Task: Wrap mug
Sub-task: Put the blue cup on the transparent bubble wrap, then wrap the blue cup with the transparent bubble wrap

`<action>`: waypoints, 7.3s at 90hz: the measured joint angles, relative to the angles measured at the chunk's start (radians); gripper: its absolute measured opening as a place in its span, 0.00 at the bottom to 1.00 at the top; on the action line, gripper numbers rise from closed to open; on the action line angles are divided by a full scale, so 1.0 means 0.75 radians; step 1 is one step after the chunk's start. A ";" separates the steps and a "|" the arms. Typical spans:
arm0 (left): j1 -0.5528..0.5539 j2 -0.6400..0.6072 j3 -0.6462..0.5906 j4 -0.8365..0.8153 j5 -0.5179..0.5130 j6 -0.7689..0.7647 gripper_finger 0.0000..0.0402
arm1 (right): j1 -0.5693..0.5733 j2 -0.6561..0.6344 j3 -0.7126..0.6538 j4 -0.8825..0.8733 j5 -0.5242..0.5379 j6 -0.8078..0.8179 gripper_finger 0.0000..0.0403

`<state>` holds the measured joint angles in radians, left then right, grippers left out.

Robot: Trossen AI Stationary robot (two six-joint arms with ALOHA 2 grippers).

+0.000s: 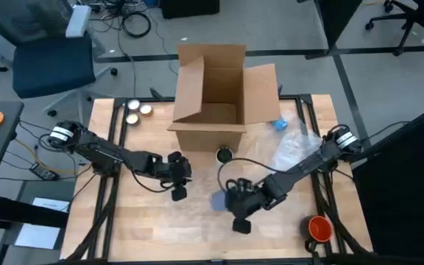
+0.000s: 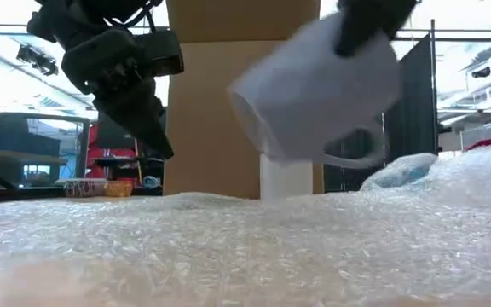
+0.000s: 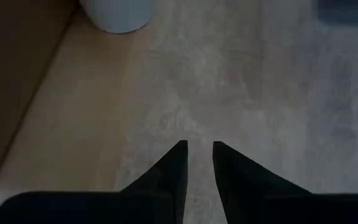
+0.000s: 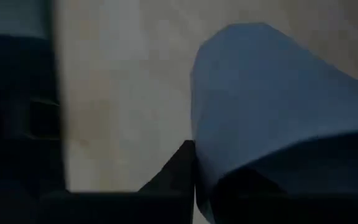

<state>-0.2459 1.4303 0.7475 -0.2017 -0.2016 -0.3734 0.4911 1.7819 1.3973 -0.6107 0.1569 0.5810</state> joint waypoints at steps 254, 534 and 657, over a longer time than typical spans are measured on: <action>0.089 0.194 0.293 -0.456 0.392 0.036 0.15 | -0.022 0.196 0.075 -0.160 0.355 -1.820 0.31; -0.259 0.158 0.386 -0.811 0.038 -0.066 0.15 | -0.071 -0.180 -0.527 -0.322 0.131 0.223 0.05; -0.413 0.158 0.372 -0.587 -0.264 -0.181 0.15 | -0.065 -0.172 -0.342 0.414 0.263 0.107 0.00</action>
<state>-0.5557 1.5490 1.0267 -0.6423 -0.3996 -0.5095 0.4425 1.6527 1.1407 -0.3006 0.3543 0.6610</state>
